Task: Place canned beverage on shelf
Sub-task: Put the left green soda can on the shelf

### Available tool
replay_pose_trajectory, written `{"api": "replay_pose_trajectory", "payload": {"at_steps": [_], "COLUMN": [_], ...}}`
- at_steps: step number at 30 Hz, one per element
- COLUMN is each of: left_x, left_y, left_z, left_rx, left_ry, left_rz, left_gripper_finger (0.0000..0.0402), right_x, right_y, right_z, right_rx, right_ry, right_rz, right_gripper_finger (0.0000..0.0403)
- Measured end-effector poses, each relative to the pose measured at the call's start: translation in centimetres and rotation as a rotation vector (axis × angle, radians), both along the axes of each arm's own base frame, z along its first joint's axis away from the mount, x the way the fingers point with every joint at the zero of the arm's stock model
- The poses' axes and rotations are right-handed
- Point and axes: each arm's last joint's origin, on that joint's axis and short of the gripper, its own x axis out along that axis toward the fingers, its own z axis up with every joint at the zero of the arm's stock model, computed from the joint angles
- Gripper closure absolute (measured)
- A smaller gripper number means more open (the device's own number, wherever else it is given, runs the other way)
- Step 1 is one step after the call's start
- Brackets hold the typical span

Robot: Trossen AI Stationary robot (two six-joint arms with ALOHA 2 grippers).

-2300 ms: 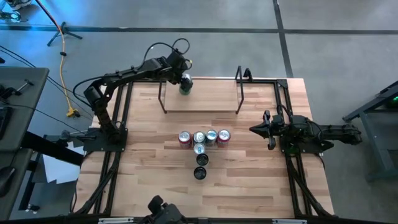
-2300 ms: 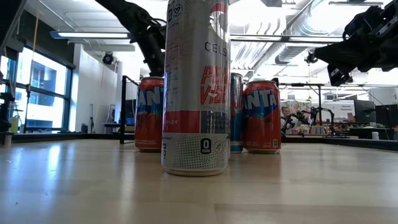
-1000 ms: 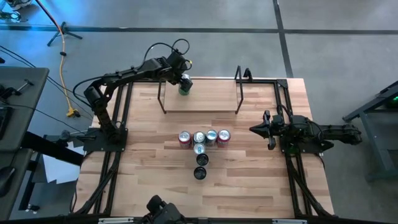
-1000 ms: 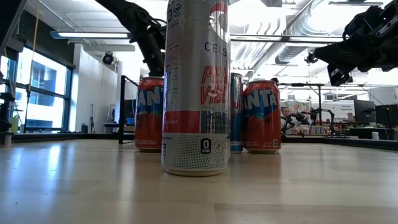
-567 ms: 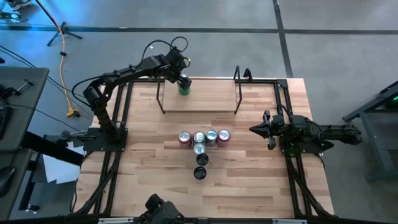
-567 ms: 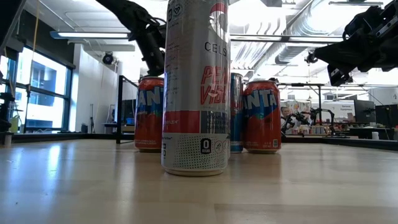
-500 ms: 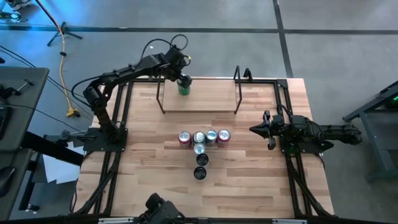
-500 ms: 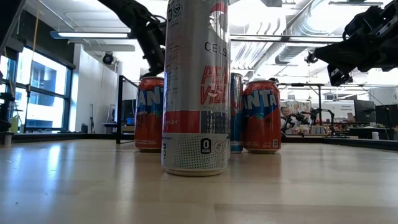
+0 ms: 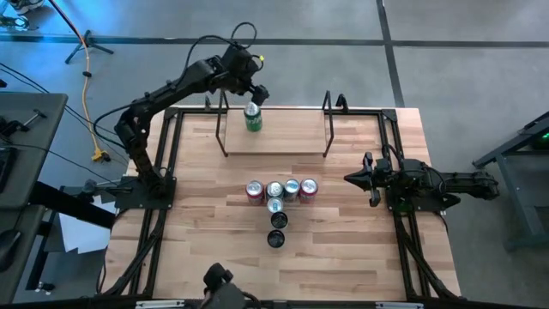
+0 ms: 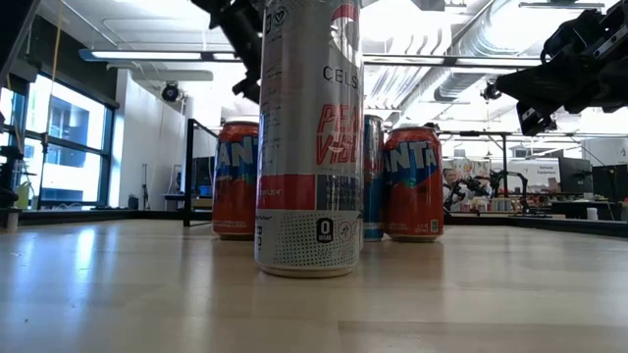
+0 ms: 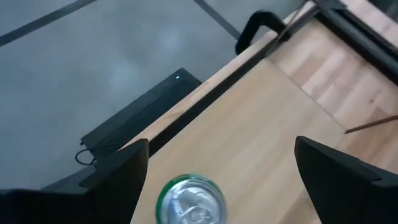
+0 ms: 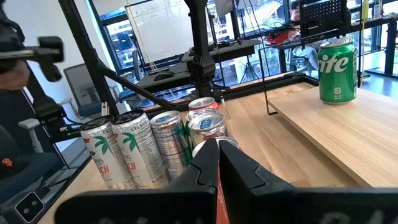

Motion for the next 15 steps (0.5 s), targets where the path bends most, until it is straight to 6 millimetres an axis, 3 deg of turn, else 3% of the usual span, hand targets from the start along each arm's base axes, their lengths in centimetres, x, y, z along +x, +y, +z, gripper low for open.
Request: {"api": "replay_pose_trajectory", "payload": {"at_steps": [9, 15], "left_x": [0.4, -1.6], "left_y": [-5.4, -6.8], "left_z": [2.4, 0.8], "left_rx": [0.142, 0.254], "left_ry": [-0.062, -0.232], "left_rz": [-0.207, -0.192], "left_gripper_finger": [0.0044, 0.0044], "right_x": [0.0, 0.0], "right_y": [0.0, 0.0], "right_z": [0.0, 0.0], "right_rx": [0.000, 0.000], "right_ry": [0.000, 0.000], "right_rz": [0.000, 0.000], "right_gripper_finger": [0.0402, 0.0402]}}
